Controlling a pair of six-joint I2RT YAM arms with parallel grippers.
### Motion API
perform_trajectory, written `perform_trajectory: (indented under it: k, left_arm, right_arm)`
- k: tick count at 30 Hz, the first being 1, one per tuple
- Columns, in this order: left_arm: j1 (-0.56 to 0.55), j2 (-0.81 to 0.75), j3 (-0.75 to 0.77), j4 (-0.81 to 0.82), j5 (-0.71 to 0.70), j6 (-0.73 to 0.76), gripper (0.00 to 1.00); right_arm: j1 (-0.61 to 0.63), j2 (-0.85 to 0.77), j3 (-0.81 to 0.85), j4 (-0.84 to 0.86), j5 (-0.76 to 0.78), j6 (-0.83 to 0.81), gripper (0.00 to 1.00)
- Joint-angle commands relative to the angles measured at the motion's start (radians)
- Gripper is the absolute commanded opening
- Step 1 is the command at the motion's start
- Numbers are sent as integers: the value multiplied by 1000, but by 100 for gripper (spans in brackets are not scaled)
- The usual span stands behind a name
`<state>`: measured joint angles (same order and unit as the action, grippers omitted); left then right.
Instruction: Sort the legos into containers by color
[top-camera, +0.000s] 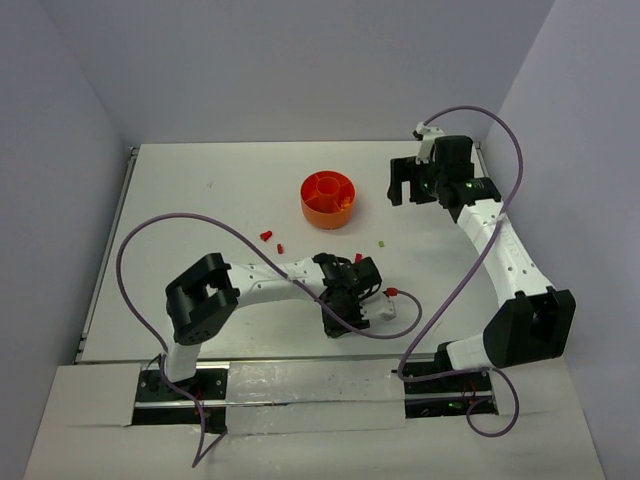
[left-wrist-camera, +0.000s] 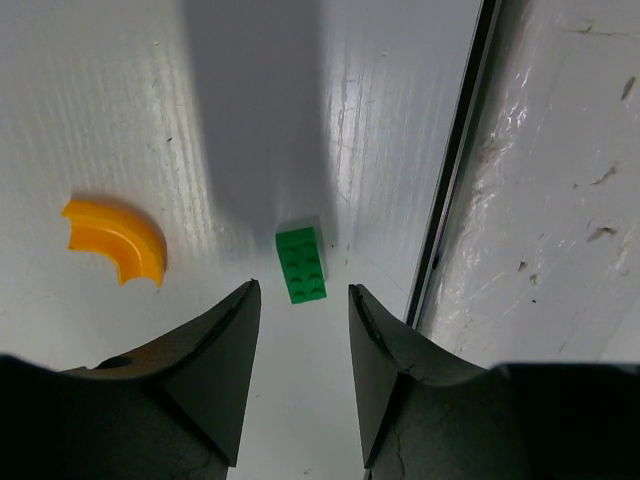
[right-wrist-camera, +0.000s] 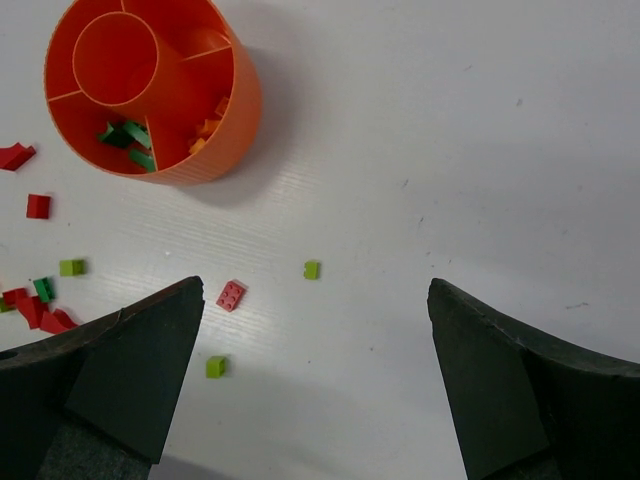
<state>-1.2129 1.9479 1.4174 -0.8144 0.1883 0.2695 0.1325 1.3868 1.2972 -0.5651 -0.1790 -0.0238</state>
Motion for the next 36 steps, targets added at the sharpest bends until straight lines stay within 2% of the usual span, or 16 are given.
perform_trajectory:
  k: [1, 8, 12, 18, 27, 30, 32, 36]
  left_arm:
    - [-20, 42, 61, -53, -49, -12, 50]
    - [-34, 87, 90, -69, -50, -12, 50]
    - [-42, 113, 81, -65, -85, -12, 47]
    - [-61, 115, 50, -29, -148, -11, 35]
    - [-74, 85, -5, 42, -235, -9, 11]
    - [-68, 24, -25, 69, -270, -8, 0]
    - [-44, -20, -17, 66, -242, -11, 0]
    - [43, -209, 26, 81, -145, -29, 0]
  right_arm:
    - [-20, -55, -23, 17, -10, -14, 100]
    - [-46, -62, -39, 18, -22, -33, 100]
    - [-50, -55, -38, 16, -28, -38, 100]
    - [-52, -42, -41, 16, -32, -41, 100]
    - [-53, -32, -47, 19, -38, -36, 100]
    - [-51, -35, -47, 18, -35, -41, 100]
    - [-51, -34, -43, 16, -44, -38, 100]
    - [-51, -16, -9, 13, -79, -18, 100]
